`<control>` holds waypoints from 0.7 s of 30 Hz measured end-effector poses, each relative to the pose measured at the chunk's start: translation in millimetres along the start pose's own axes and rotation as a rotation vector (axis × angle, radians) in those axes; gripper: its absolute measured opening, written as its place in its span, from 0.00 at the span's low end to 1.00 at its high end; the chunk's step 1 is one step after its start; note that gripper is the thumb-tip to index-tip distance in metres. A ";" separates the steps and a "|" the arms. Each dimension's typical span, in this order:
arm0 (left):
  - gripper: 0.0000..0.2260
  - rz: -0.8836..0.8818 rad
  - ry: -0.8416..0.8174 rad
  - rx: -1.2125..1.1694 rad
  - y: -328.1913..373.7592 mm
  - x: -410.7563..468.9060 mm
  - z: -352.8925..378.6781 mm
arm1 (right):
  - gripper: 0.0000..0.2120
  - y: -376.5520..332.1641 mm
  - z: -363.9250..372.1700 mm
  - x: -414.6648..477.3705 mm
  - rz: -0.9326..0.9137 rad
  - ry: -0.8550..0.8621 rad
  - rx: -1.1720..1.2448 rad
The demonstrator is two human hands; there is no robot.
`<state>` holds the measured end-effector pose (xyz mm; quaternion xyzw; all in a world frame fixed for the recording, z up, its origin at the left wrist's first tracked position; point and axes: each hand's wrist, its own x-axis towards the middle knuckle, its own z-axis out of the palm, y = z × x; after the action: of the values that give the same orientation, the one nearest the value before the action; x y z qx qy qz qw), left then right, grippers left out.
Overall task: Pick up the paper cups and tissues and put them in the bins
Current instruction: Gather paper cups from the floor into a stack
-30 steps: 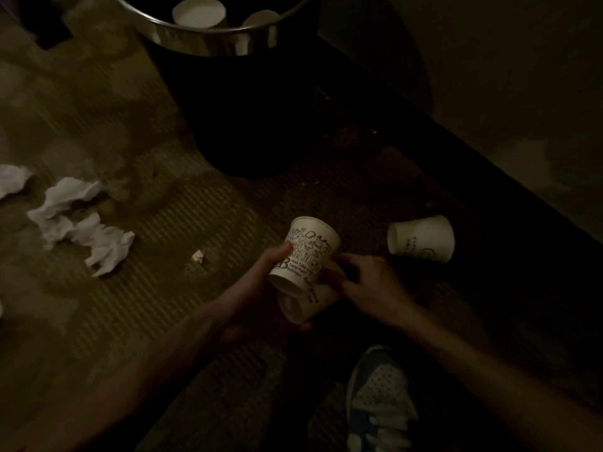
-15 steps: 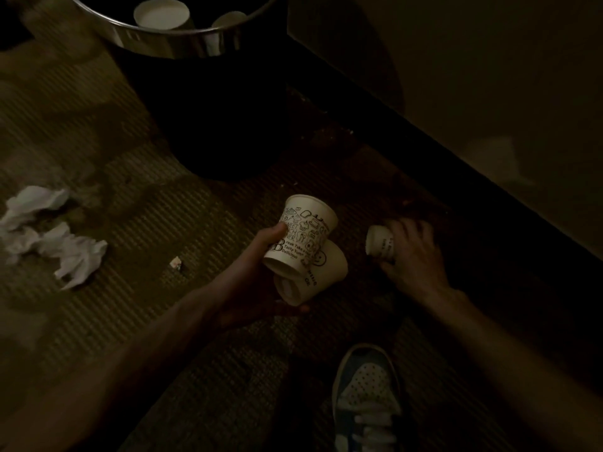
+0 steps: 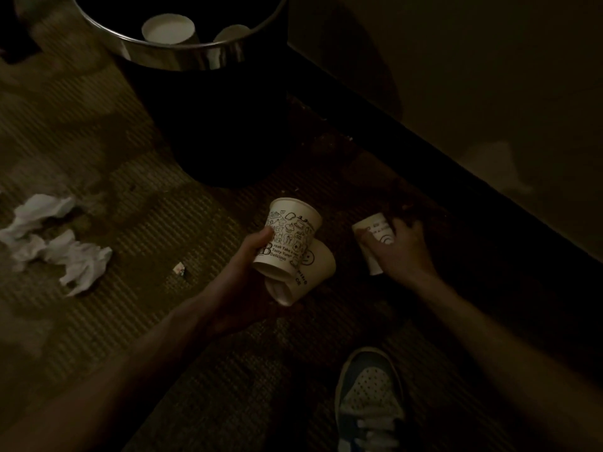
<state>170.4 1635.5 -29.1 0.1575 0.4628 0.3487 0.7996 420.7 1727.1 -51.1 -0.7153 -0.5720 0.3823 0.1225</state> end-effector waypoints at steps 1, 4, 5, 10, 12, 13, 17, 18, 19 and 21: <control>0.26 0.010 -0.005 -0.001 1.3 0.8 1.3 | 0.40 0.1 -4.7 5.2 0.006 0.012 -0.050; 0.27 0.025 -0.033 -0.014 5.4 3.4 6.3 | 0.43 -1.0 -10.9 24.4 0.058 -0.040 -0.148; 0.29 0.026 -0.046 -0.015 6.6 4.1 7.6 | 0.43 -1.0 -11.8 31.7 0.079 -0.068 -0.158; 0.28 0.045 -0.073 -0.029 14.1 8.6 11.3 | 0.42 0.0 -15.7 60.5 0.111 -0.183 -0.138; 0.27 0.049 -0.090 -0.042 15.6 9.1 10.4 | 0.41 1.4 -13.0 64.0 0.083 -0.189 -0.165; 0.26 0.052 -0.092 -0.029 16.1 9.1 9.7 | 0.41 1.5 -11.8 63.8 0.069 -0.183 -0.188; 0.25 0.060 -0.069 -0.009 18.8 5.3 7.1 | 0.39 -5.0 -8.7 47.0 -0.076 -0.172 -0.305; 0.24 0.062 -0.054 -0.008 19.5 3.8 5.9 | 0.39 -7.9 -6.4 39.7 -0.125 -0.174 -0.273; 0.24 0.069 -0.034 -0.004 19.8 1.5 4.2 | 0.39 -12.2 -3.9 31.3 -0.149 -0.182 -0.197; 0.24 0.084 0.009 0.007 20.3 -4.1 1.2 | 0.41 -27.4 -0.1 10.7 -0.146 -0.232 0.032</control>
<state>161.8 1647.0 -14.2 0.1780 0.4604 0.3813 0.7816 401.5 1745.6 -38.5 -0.6207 -0.6267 0.4616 0.0944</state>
